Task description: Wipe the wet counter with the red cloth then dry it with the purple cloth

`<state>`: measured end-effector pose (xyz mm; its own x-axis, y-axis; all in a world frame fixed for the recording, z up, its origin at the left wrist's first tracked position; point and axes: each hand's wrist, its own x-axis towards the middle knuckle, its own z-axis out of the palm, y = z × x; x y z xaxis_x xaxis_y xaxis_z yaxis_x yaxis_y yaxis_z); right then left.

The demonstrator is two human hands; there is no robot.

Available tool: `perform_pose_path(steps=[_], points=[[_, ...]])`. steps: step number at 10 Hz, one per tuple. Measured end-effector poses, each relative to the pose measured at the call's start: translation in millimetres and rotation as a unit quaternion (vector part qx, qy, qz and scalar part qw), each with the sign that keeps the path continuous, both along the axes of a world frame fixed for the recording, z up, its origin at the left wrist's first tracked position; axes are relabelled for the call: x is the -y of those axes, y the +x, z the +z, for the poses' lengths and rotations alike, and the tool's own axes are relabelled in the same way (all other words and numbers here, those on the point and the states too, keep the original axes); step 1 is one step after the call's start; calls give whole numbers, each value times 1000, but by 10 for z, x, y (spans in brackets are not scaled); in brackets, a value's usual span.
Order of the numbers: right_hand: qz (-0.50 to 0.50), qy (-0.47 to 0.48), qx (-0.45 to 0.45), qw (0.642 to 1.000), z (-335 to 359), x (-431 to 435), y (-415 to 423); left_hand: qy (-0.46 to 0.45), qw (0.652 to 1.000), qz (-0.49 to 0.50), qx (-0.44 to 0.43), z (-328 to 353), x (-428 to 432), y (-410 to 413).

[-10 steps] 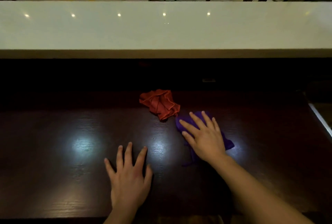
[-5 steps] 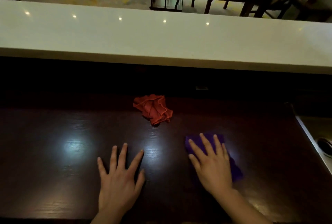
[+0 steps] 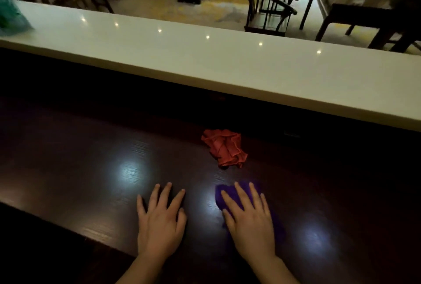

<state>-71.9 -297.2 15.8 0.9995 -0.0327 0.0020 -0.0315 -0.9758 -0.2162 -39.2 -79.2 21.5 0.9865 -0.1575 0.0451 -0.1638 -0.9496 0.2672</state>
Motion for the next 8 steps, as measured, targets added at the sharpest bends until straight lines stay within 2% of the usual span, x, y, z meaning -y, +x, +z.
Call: perform_pose_path(steps=[1,3,6,8], points=[[22,7,36,999,-105,-87,-301,-3,1000,24,-17,9,-7,15],[146,-20,36,988,11,-669,108,-23,998,34,-38,97,-292,-14],[66,-14,-15,998,3,-1247,1320,44,992,110,-48,517,-1607,-83],[52,-88,-63,993,12,-1302,1608,44,986,157,18,817,-2409,-61]])
